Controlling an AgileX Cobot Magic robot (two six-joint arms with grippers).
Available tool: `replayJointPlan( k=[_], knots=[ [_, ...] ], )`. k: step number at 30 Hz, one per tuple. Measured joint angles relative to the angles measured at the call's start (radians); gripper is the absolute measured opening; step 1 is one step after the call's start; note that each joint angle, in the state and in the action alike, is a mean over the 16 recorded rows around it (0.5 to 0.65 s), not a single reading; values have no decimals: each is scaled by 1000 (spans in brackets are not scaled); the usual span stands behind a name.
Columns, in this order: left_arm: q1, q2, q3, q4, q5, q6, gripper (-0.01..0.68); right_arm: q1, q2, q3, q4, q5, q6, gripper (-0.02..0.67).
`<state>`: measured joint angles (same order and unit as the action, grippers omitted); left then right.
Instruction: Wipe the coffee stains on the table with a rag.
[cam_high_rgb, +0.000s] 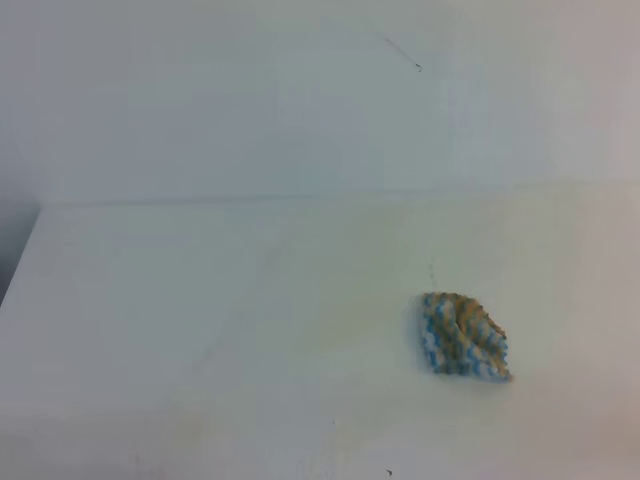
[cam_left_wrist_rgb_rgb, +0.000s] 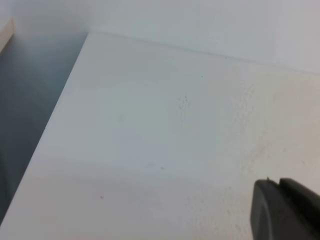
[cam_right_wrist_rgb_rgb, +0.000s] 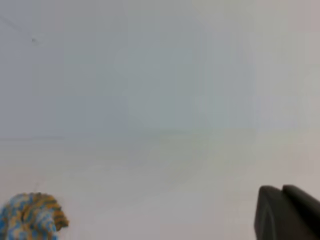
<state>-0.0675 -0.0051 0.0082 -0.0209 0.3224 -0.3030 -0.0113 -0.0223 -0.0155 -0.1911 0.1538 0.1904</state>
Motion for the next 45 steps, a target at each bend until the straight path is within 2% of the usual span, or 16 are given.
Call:
replayJointPlan(
  k=[15, 45],
  knots=[
    [0, 3, -5, 0, 2, 0, -1, 3, -8, 47, 10, 147, -3, -4],
    [0, -2, 3, 0, -1, 0, -1, 3, -7, 48, 39, 133, -98, -4]
  ],
)
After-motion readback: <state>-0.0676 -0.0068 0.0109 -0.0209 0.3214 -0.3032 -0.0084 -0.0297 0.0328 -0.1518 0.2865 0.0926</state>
